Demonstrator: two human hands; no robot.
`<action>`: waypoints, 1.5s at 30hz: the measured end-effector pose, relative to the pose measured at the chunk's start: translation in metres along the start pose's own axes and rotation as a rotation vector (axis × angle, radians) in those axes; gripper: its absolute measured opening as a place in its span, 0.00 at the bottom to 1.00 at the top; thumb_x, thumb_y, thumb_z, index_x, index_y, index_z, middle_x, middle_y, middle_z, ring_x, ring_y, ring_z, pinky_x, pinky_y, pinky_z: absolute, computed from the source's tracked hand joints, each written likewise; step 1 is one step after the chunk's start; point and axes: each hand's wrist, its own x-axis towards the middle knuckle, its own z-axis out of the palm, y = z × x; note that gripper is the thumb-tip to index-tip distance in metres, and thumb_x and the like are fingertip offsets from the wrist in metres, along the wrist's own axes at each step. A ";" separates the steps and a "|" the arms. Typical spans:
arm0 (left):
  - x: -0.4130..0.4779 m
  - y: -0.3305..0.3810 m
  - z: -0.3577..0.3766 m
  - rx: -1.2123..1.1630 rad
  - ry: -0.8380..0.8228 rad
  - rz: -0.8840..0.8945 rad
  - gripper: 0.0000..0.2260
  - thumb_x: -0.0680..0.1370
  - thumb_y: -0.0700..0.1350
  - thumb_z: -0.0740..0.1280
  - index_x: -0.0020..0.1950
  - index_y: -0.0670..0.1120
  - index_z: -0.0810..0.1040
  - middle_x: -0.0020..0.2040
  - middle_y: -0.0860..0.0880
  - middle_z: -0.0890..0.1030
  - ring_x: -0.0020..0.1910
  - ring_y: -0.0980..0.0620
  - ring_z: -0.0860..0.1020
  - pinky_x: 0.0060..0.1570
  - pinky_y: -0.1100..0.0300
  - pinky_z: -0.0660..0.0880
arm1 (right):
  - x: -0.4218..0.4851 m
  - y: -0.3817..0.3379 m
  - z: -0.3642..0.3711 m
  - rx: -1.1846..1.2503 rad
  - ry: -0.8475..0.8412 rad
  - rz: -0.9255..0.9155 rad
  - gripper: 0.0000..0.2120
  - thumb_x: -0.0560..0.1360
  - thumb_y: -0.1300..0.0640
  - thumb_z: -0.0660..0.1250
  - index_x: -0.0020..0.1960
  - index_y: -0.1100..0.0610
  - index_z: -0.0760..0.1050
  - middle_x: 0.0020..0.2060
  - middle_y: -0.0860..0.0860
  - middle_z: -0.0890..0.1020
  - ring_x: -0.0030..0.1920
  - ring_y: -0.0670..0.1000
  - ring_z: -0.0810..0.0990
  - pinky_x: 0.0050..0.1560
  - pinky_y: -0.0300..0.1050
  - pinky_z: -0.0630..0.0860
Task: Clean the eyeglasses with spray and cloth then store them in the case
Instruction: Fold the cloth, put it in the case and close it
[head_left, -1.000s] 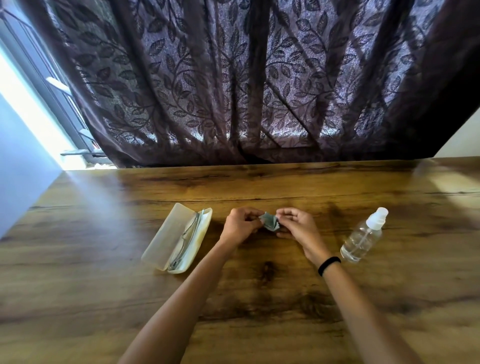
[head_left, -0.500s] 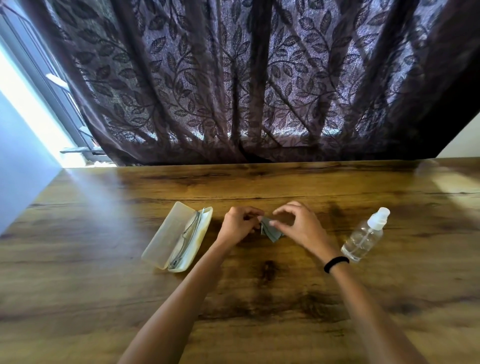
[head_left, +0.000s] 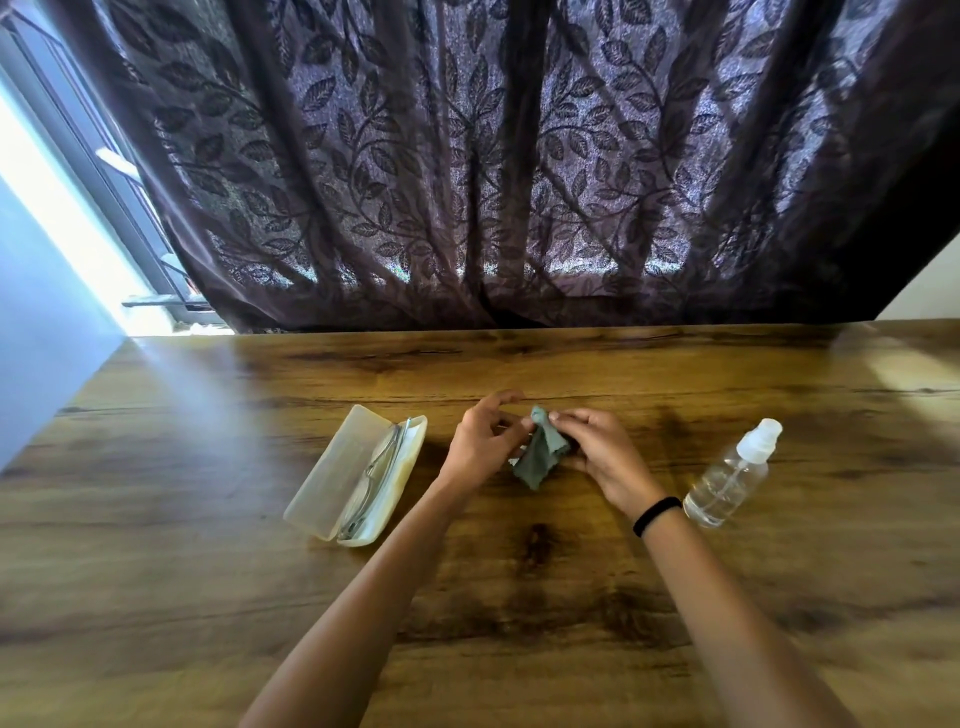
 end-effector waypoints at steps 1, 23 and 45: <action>0.000 -0.001 -0.001 0.030 0.002 0.027 0.17 0.76 0.42 0.67 0.65 0.48 0.71 0.51 0.47 0.81 0.50 0.50 0.80 0.45 0.59 0.79 | -0.001 0.001 -0.001 0.075 -0.005 0.033 0.07 0.75 0.57 0.65 0.47 0.60 0.78 0.42 0.55 0.81 0.45 0.53 0.80 0.46 0.47 0.78; 0.002 0.001 -0.008 -0.033 -0.195 0.052 0.10 0.81 0.41 0.57 0.57 0.44 0.76 0.49 0.49 0.80 0.47 0.56 0.79 0.44 0.64 0.74 | -0.004 -0.009 -0.016 -0.226 -0.005 -0.325 0.07 0.70 0.64 0.70 0.41 0.53 0.79 0.42 0.50 0.82 0.44 0.45 0.79 0.42 0.34 0.76; -0.004 0.029 -0.014 0.162 0.025 0.371 0.07 0.73 0.40 0.70 0.38 0.45 0.74 0.35 0.52 0.77 0.33 0.62 0.74 0.33 0.67 0.72 | -0.002 -0.023 -0.018 -0.242 -0.075 -0.451 0.05 0.75 0.63 0.64 0.47 0.56 0.77 0.43 0.48 0.80 0.44 0.43 0.77 0.43 0.31 0.74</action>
